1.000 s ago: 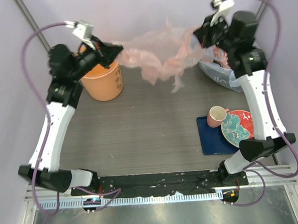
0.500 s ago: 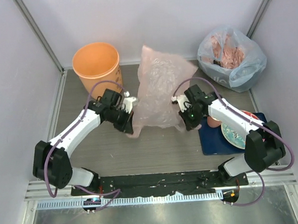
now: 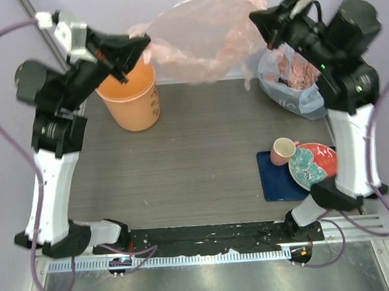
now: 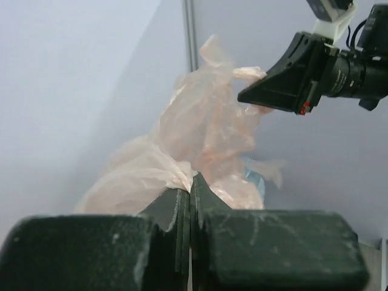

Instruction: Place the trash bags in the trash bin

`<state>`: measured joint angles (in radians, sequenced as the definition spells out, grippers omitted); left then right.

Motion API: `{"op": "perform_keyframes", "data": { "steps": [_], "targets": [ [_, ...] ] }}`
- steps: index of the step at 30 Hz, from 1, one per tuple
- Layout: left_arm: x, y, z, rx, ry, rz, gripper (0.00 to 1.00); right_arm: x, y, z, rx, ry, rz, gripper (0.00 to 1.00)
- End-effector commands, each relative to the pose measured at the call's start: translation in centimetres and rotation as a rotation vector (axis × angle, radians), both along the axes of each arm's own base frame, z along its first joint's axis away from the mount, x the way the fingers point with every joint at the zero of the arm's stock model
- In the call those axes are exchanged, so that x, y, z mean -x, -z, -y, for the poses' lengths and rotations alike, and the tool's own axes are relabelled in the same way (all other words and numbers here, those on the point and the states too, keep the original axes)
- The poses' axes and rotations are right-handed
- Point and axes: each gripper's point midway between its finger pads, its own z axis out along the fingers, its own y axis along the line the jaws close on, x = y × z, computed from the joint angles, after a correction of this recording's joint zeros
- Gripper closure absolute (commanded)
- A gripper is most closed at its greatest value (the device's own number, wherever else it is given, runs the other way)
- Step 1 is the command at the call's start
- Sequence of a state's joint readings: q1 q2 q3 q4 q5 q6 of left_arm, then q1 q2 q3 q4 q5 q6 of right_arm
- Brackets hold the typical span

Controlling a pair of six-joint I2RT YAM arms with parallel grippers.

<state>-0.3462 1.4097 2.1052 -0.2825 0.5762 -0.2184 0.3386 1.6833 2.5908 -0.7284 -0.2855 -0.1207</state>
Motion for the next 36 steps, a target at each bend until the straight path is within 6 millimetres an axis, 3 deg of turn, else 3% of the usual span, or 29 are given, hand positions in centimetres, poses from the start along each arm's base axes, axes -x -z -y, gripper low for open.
{"op": "perform_keyframes", "data": {
  "steps": [1, 2, 3, 4, 5, 6, 7, 8, 9, 11, 12, 14, 15, 17, 18, 20, 21, 23, 24, 26, 28, 29, 30, 31, 32, 33, 34, 35, 36],
  "targets": [
    [2.8, 3.4, 0.2, 0.042, 0.05, 0.092, 1.0, 7.6, 5.0, -1.7, -0.03, -0.174, -0.048, 0.99],
    [3.1, 6.1, 0.3, 0.005, 0.039, 0.043, 1.0, 6.8, 9.3, -1.4, 0.058, -0.12, -0.096, 0.99],
    [1.7, 12.0, 0.9, -0.078, 0.027, -0.117, 1.0, 6.3, 14.3, -1.0, 0.144, -0.089, -0.192, 0.99],
    [0.0, 20.3, 1.4, -0.198, 0.014, -0.267, 1.0, 5.3, 24.0, -0.4, 0.285, -0.057, -0.386, 0.99],
    [-0.4, 25.8, 1.6, -0.287, 0.01, -0.38, 1.0, 5.9, 30.2, 0.8, 0.393, -0.035, -0.536, 0.99],
    [0.2, 32.8, 1.0, -0.413, 0.004, -0.565, 1.0, 6.3, 35.0, 2.2, 0.518, -0.006, -0.633, 0.99],
    [1.4, 38.8, 0.4, -0.554, 0.033, -0.661, 1.0, 7.9, 41.6, 3.2, 0.62, -0.023, -0.807, 0.99],
    [2.9, 41.9, 0.0, -0.624, 0.078, -0.763, 1.0, 9.9, 44.4, 3.9, 0.679, -0.051, -0.916, 0.99],
    [6.9, 46.4, -0.3, -0.723, 0.225, -0.981, 1.0, 11.6, 45.6, 3.5, 0.698, -0.13, -0.987, 0.99],
    [10.9, 48.6, -1.7, -0.864, 0.309, -1.164, 1.0, 13.4, 45.3, 2.9, 0.654, -0.176, -1.079, 0.99],
    [11.5, 48.4, -1.6, -0.857, 0.343, -1.206, 1.0, 14.1, 43.6, 1.5, 0.589, -0.258, -1.067, 0.99],
    [10.9, 45.8, -1.3, -0.764, 0.349, -1.193, 1.0, 14.6, 40.6, 0.5, 0.522, -0.298, -1.009, 0.99],
    [10.3, 43.6, -1.0, -0.705, 0.339, -1.131, 1.0, 13.8, 37.2, -0.4, 0.469, -0.314, -0.932, 0.99],
    [7.1, 36.8, 1.0, -0.518, 0.317, -0.981, 1.0, 12.0, 33.0, -1.5, 0.375, -0.289, -0.864, 0.99],
    [6.1, 33.9, 1.6, -0.452, 0.304, -0.917, 1.0, 10.4, 27.8, -2.0, 0.306, -0.267, -0.744, 0.99],
    [2.8, 24.4, 3.2, -0.309, 0.277, -0.63, 1.0, 7.2, 21.9, -2.3, 0.208, -0.192, -0.598, 0.99],
    [1.9, 21.1, 3.4, -0.232, 0.25, -0.593, 1.0, 5.3, 16.6, -2.6, 0.16, -0.163, -0.469, 0.99],
    [-0.3, 11.3, 3.3, -0.089, 0.171, -0.338, 1.0, 3.6, 9.9, -2.2, 0.076, -0.098, -0.307, 0.99],
    [1.0, 5.5, 2.6, -0.014, 0.164, -0.214, 1.0, 3.6, 4.6, -2.1, 0.02, -0.094, -0.177, 0.99],
    [3.3, -0.6, 1.6, 0.066, 0.163, -0.002, 1.0, 4.8, -0.5, -1.9, -0.078, -0.11, -0.061, 0.99],
    [4.8, -1.4, 1.1, 0.077, 0.156, 0.106, 1.0, 7.8, -3.9, -1.4, -0.128, -0.152, 0.059, 0.99],
    [7.6, -2.6, -0.1, 0.102, 0.142, 0.205, 1.0, 8.6, -3.6, -1.5, -0.124, -0.174, 0.063, 0.99],
    [5.2, 2.3, 1.1, 0.054, 0.13, 0.11, 1.0, 6.1, 2.0, -2.6, -0.076, -0.169, -0.071, 0.99],
    [4.3, 5.0, 1.4, 0.003, 0.109, 0.086, 1.0, 8.3, 2.1, -1.4, -0.078, -0.156, -0.041, 0.99],
    [3.3, 9.6, 1.7, -0.076, 0.103, -0.033, 1.0, 7.5, 5.3, -1.3, -0.047, -0.128, -0.094, 0.99],
    [2.1, 16.6, 2.6, -0.166, 0.114, -0.179, 1.0, 5.2, 13.8, -1.5, 0.064, -0.086, -0.235, 0.99],
    [1.3, 21.4, 2.7, -0.275, 0.107, -0.229, 1.0, 5.5, 17.6, -0.9, 0.135, -0.071, -0.29, 0.99],
    [1.7, 27.8, 2.5, -0.391, 0.109, -0.404, 1.0, 5.0, 22.5, -0.7, 0.208, -0.055, -0.381, 0.99],
    [1.4, 34.7, 2.4, -0.495, 0.096, -0.576, 1.0, 4.5, 29.8, 0.4, 0.327, 0.0, -0.529, 0.99]
  ]
}}
